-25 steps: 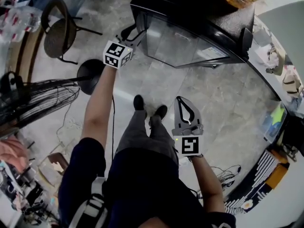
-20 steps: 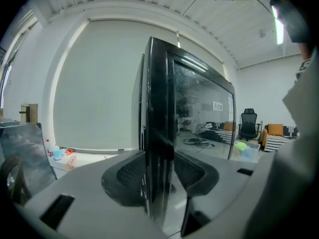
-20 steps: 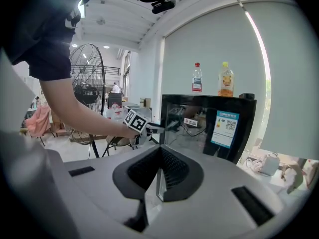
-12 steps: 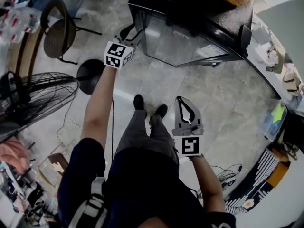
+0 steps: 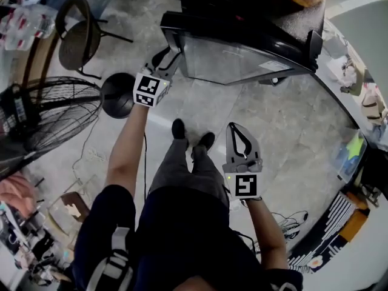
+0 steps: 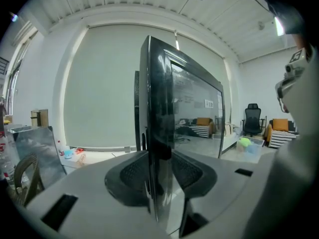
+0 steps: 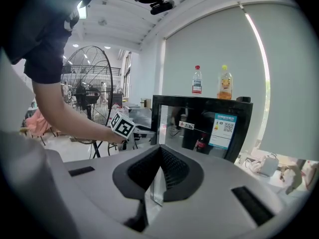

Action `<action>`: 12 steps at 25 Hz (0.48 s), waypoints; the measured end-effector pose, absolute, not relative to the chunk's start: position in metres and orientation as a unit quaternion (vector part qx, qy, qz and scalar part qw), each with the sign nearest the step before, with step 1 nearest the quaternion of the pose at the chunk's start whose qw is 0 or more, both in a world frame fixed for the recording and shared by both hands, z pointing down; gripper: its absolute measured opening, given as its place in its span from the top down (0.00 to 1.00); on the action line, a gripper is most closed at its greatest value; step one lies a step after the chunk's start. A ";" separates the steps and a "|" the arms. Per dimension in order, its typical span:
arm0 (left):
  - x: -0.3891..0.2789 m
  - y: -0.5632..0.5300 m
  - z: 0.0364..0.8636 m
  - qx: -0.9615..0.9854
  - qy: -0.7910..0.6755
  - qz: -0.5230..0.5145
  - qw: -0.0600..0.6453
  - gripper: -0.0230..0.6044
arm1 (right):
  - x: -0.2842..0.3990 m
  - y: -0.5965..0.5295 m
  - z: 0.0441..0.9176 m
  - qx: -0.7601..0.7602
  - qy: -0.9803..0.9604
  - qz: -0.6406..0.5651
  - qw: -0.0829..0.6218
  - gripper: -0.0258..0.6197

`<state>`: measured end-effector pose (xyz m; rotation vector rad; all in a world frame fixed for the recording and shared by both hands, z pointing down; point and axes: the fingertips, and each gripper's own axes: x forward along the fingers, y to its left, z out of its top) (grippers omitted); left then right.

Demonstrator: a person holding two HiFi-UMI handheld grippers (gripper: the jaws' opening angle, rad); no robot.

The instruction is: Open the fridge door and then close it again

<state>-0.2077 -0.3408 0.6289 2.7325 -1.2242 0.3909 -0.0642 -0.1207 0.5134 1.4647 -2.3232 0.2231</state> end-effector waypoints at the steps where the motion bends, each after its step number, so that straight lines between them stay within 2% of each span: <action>1: -0.211 -0.335 0.630 0.901 -0.409 0.132 0.062 0.71 | -0.066 -0.119 0.512 0.522 -0.828 0.079 0.190 0.93; 12: -0.217 -0.282 0.624 0.880 -0.449 0.140 0.063 0.74 | -0.046 -0.085 0.500 0.531 -0.821 0.078 0.194 0.93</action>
